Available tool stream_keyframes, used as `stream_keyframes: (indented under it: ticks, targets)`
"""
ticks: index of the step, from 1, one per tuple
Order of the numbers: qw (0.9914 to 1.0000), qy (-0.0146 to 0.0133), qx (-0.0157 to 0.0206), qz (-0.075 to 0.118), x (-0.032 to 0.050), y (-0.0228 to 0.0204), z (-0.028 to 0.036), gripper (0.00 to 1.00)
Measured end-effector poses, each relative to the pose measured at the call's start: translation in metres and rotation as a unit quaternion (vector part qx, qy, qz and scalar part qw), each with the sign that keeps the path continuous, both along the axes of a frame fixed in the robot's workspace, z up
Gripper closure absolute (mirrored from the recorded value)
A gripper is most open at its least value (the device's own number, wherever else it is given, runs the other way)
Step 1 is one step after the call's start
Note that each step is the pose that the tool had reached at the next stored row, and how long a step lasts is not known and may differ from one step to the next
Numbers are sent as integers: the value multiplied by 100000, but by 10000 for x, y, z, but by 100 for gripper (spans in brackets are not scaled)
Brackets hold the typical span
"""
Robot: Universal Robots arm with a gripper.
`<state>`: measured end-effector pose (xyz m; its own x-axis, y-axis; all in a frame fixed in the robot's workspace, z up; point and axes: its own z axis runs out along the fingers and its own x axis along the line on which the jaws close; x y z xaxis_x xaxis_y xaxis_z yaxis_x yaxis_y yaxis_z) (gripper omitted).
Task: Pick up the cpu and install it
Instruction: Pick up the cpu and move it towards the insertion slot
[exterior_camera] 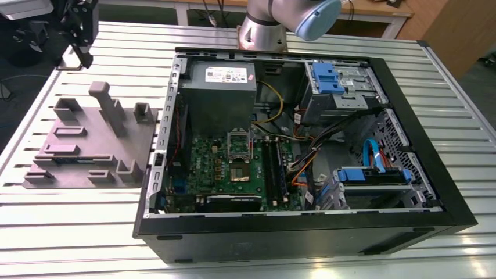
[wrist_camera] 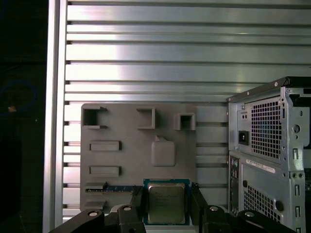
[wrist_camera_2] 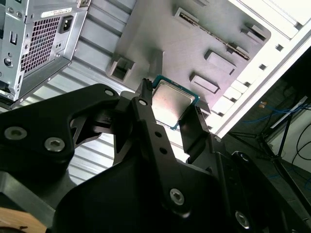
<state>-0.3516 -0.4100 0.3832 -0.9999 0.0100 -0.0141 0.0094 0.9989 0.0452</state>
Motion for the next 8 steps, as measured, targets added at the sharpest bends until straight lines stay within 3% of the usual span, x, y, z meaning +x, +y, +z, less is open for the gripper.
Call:
stream_keyframes:
  ticks: [8]
  targets:
    - [100000,1,1,-7,37,0,0,53]
